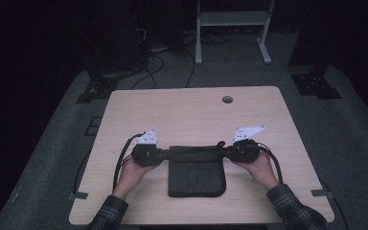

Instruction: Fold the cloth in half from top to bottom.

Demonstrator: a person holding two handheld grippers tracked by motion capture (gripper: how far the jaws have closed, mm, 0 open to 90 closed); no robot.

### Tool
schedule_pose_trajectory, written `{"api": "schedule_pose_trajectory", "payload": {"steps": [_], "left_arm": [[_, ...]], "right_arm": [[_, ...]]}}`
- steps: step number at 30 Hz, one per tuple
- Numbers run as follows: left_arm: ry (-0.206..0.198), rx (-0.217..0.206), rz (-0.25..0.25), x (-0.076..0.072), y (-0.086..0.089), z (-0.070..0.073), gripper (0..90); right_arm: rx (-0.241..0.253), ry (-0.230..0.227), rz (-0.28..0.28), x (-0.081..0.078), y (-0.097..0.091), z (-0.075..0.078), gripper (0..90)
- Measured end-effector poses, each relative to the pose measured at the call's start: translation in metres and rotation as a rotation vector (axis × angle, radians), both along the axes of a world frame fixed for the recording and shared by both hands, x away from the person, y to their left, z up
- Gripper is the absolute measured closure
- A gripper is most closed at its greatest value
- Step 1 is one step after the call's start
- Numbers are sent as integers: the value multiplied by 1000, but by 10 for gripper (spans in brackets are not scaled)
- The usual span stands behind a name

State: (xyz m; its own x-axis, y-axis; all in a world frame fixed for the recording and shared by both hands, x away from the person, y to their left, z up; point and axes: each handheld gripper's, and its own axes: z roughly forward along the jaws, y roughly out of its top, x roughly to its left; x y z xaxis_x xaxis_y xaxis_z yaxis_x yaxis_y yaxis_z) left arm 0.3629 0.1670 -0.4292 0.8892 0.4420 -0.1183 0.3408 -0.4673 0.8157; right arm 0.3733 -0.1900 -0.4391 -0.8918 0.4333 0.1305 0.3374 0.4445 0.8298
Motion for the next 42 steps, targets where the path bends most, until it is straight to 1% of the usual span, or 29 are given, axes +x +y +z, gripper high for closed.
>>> {"api": "schedule_pose_trajectory", "payload": {"steps": [1, 4, 5, 6, 8, 11, 12, 13, 15, 18, 19, 20, 22, 23, 25, 26, 27, 28, 29, 30, 32, 33, 36, 37, 38, 39, 40, 41, 42], "left_arm": [[3, -1, -4, -2, 0, 0, 825], [6, 2, -11, -9, 0, 0, 825], [11, 1, -15, -14, 1, 0, 825], [11, 1, -15, -14, 1, 0, 825], [20, 2, -20, -19, 1, -1, 825], [18, 11, -30, -27, 1, -2, 825], [17, 21, -36, -32, 1, -3, 825], [17, 21, -36, -32, 1, -3, 825], [18, 20, -39, -36, 1, -5, 825], [28, 27, -47, -41, 0, -7, 825], [42, 42, -53, -43, 0, -11, 825], [42, 42, -53, -43, 0, -11, 825], [51, 53, -56, -45, 0, -14, 825], [59, 57, -57, -45, 0, -15, 825], [70, 62, -58, -47, 1, -18, 825], [79, 67, -61, -48, 1, -19, 825], [95, 78, -67, -51, 0, -23, 824], [95, 78, -67, -51, 0, -23, 824], [101, 85, -71, -52, 0, -25, 824], [108, 91, -75, -54, 0, -27, 824], [112, 108, -80, -57, -2, -30, 824], [115, 123, -87, -60, -3, -31, 824], [120, 124, -90, -61, -3, -32, 819], [119, 115, -90, -61, -2, -32, 809], [120, 108, -90, -62, -1, -31, 799], [118, 100, -91, -62, 0, -30, 788], [113, 88, -89, -63, 2, -27, 778], [102, 72, -86, -65, 6, -23, 778], [102, 72, -86, -65, 6, -23, 778]], "right_arm": [[-5, 5, 8, -5, 0, 0, 841], [-4, 3, 13, -10, 0, 0, 840], [-7, 5, 20, -14, 0, 0, 840], [-7, 5, 20, -14, 0, 0, 840], [-12, 8, 30, -20, 1, 0, 841], [-23, 7, 41, -27, 1, -1, 840], [-27, 12, 48, -31, 1, -2, 840], [-27, 12, 48, -31, 1, -2, 840], [-38, 19, 60, -37, 1, -3, 839], [-45, 22, 69, -41, 1, -4, 839], [-50, 29, 73, -44, 1, -6, 838], [-50, 29, 73, -44, 1, -6, 838], [-62, 42, 81, -46, 2, -11, 838], [-79, 50, 92, -49, 3, -14, 837], [-83, 48, 95, -50, 3, -15, 836], [-84, 48, 95, -51, 3, -16, 834], [-89, 57, 98, -53, 3, -17, 831], [-89, 57, 98, -53, 3, -17, 831], [-92, 68, 105, -55, 2, -20, 829], [-92, 68, 105, -55, 2, -20, 829], [-106, 76, 111, -58, 2, -23, 828], [-120, 79, 119, -61, 3, -25, 826], [-124, 73, 121, -63, 3, -25, 813], [-126, 78, 121, -63, 3, -26, 782], [-127, 84, 120, -64, 2, -25, 728], [-125, 86, 120, -65, 1, -24, 700], [-112, 83, 118, -68, -4, -21, 672], [-100, 80, 115, -69, -8, -18, 672], [-100, 80, 115, -69, -8, -18, 672]]}}
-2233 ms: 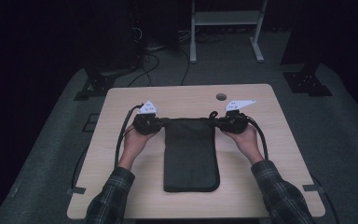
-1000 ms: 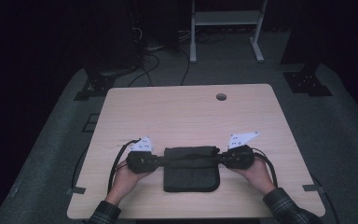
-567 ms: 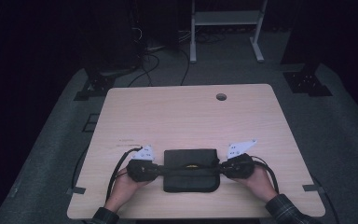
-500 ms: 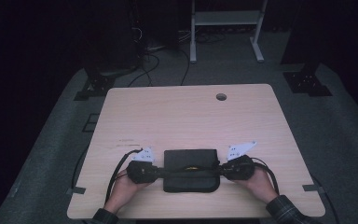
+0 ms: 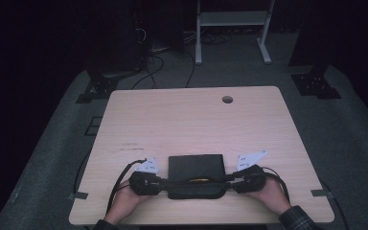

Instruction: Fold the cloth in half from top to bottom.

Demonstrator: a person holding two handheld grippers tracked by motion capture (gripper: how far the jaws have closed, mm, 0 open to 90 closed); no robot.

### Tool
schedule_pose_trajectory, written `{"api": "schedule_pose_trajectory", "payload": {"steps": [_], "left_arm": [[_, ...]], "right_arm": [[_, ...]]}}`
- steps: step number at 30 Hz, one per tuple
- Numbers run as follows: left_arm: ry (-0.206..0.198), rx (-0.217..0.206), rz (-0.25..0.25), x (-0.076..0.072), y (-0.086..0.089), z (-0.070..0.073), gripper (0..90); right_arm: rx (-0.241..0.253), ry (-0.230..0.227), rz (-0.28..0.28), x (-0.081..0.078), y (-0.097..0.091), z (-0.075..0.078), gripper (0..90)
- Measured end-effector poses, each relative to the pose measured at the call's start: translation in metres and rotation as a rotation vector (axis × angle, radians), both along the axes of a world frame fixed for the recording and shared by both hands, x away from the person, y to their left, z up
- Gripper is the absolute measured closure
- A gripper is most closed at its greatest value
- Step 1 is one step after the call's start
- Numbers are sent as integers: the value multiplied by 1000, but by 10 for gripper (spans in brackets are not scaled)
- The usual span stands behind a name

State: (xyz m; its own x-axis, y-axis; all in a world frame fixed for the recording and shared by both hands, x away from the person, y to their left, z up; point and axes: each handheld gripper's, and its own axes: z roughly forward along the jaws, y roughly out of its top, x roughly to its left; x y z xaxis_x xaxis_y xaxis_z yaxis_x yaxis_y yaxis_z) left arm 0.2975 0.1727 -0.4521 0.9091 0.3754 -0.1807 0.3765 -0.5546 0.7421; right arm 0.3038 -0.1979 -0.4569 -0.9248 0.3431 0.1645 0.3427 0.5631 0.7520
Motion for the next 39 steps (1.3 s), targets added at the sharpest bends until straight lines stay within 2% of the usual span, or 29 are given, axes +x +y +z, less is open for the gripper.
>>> {"api": "schedule_pose_trajectory", "payload": {"steps": [1, 2, 4, 5, 9, 15, 17, 20, 21, 22, 23, 27, 30, 31, 33, 34, 35, 36, 37, 39], "left_arm": [[-7, -17, -1, -2, 3, 3, 777], [-7, -17, -1, -2, 3, 3, 778], [-7, -40, 0, -4, 7, 7, 780], [-7, -59, 0, -5, 9, 9, 780], [-35, -84, 20, -6, 15, 18, 800], [-56, -60, 46, 9, 5, 19, 812], [-44, -50, 54, 20, -3, 14, 827], [-33, -36, 48, 22, -8, 9, 827], [-29, -35, 44, 21, -10, 8, 826], [-31, -24, 36, 19, -11, 7, 826], [-29, -21, 32, 18, -11, 6, 822], [-19, -13, 24, 14, -11, 3, 812], [-14, -6, 20, 14, -13, 1, 812], [-14, -5, 19, 14, -13, 2, 812], [-18, -8, 20, 14, -13, 2, 811], [-19, -8, 21, 14, -13, 2, 811], [-18, -9, 22, 14, -13, 2, 810], [-17, -11, 23, 14, -12, 2, 809], [-18, -16, 24, 13, -12, 3, 806], [-19, -17, 21, 13, -12, 3, 804]], "right_arm": [[29, -9, -8, -4, -9, 5, 673], [29, -9, -8, -4, -9, 5, 673], [81, -18, -28, -10, -23, 13, 673], [81, -18, -28, -10, -23, 13, 673], [104, -40, -58, -11, -35, 19, 728], [121, -53, -72, 4, -28, 21, 778], [105, -39, -52, 13, -15, 17, 792], [88, -25, -27, 16, -4, 11, 784], [78, -14, 7, 16, 5, 8, 752], [78, -14, 7, 16, 5, 8, 752], [66, -14, 38, 13, 12, 6, 704], [62, -5, 71, 9, 17, 4, 644], [27, -6, 76, 8, 24, 0, 640], [11, -6, 81, 8, 26, -2, 647], [-19, -16, 84, 7, 30, -5, 727], [-32, -21, 84, 7, 32, -6, 809], [-37, -20, 88, 6, 32, -6, 852], [-34, -35, 88, 4, 32, -5, 860], [-11, -41, 101, 1, 30, 1, 861], [-3, -44, 111, -1, 29, 3, 860]]}}
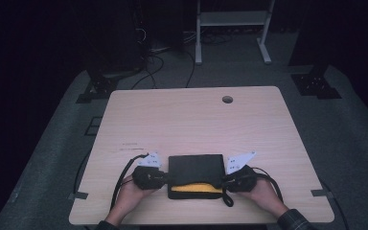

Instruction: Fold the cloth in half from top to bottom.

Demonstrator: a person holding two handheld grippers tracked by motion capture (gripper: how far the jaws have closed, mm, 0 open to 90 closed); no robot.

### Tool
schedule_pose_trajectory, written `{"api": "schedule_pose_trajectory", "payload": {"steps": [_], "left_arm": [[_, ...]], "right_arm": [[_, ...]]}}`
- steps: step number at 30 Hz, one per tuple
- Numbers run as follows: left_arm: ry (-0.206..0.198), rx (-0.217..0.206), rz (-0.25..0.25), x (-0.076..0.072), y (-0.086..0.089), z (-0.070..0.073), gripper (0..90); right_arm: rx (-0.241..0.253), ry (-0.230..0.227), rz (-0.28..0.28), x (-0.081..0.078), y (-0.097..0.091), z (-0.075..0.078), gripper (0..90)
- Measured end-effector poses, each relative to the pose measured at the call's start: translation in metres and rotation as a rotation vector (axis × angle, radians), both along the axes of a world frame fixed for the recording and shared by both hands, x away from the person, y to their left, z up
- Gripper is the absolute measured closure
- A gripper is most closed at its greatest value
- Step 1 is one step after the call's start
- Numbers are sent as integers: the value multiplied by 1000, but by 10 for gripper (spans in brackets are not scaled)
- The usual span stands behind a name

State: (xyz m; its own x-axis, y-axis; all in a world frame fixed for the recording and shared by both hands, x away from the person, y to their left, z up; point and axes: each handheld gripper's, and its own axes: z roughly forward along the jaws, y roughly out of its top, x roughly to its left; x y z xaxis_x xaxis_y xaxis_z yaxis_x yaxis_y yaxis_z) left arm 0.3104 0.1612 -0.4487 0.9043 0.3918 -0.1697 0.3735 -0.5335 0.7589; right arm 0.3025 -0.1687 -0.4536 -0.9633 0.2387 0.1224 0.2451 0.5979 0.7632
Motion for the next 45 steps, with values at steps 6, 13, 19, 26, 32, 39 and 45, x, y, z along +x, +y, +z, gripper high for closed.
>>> {"api": "schedule_pose_trajectory", "payload": {"steps": [6, 13, 19, 26, 32, 39, 45], "left_arm": [[36, 33, -38, -5, -7, -7, 784], [23, 97, -54, -19, -4, -12, 757], [-5, 91, -40, -25, -3, -9, 636], [-53, 85, 74, -26, 17, -3, 324], [-80, 100, 181, -25, 38, -4, 152], [-115, 150, 273, -27, 63, -8, 39], [-109, 220, 340, -27, 83, -20, 0]], "right_arm": [[-83, 3, 50, -7, 1, -9, 788], [-69, 35, 52, -13, -3, -12, 713], [-62, -5, 21, -18, -13, -5, 614], [-35, -36, -197, -3, -53, -4, 328], [-54, -60, -357, 0, -77, -5, 127], [-60, -62, -465, -1, -96, -10, 83], [-98, -38, -573, 1, -116, -19, 22]]}}
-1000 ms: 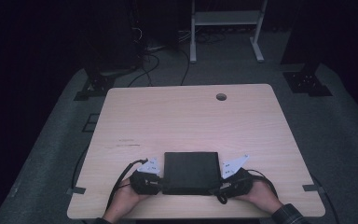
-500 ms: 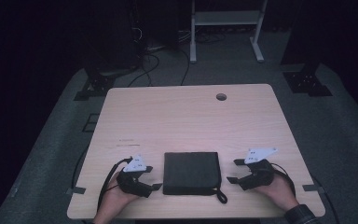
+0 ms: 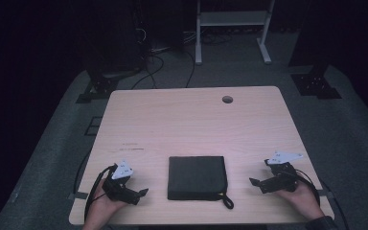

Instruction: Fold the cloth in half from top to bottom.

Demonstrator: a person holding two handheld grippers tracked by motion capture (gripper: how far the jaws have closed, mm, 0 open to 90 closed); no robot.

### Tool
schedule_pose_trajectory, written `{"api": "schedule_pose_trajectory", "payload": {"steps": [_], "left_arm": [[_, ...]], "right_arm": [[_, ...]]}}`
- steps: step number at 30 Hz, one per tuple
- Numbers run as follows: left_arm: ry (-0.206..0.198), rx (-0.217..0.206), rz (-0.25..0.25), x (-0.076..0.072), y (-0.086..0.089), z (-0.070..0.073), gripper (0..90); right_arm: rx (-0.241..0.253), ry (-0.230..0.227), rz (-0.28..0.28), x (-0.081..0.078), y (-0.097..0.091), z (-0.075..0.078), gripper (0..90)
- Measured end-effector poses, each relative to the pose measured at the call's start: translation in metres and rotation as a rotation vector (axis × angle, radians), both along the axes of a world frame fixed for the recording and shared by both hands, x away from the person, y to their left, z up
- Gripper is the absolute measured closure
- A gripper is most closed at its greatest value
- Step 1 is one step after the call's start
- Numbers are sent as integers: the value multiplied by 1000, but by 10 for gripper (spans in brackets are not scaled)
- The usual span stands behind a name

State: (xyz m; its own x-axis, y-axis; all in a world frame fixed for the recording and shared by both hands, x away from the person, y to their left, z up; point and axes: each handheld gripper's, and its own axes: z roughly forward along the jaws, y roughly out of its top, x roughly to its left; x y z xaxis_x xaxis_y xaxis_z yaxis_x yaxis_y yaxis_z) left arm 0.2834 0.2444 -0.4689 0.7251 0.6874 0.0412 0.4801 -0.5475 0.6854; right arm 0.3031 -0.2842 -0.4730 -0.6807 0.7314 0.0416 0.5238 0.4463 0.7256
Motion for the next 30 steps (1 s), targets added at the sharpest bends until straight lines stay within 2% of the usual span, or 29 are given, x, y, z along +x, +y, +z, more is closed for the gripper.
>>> {"api": "schedule_pose_trajectory", "payload": {"steps": [5, 8, 12, 14, 18, 30], "left_arm": [[-3, 20, 26, 2, 9, -4, 0], [-3, 37, 43, 3, 13, -7, 0], [1, 7, 49, 5, 19, -10, 0], [10, -21, 43, 6, 23, -12, 0], [-9, -45, 27, 5, 27, -15, 0], [-8, -45, 24, 6, 27, -14, 0]], "right_arm": [[-7, 11, -35, 1, -8, -3, 21], [-25, -4, -71, 2, -12, -5, 21], [-55, -20, -95, 3, -13, -9, 21], [-68, -15, -109, 4, -12, -12, 15], [-35, -10, -117, 5, -15, -15, 15], [-34, -8, -114, 4, -16, -15, 15]]}}
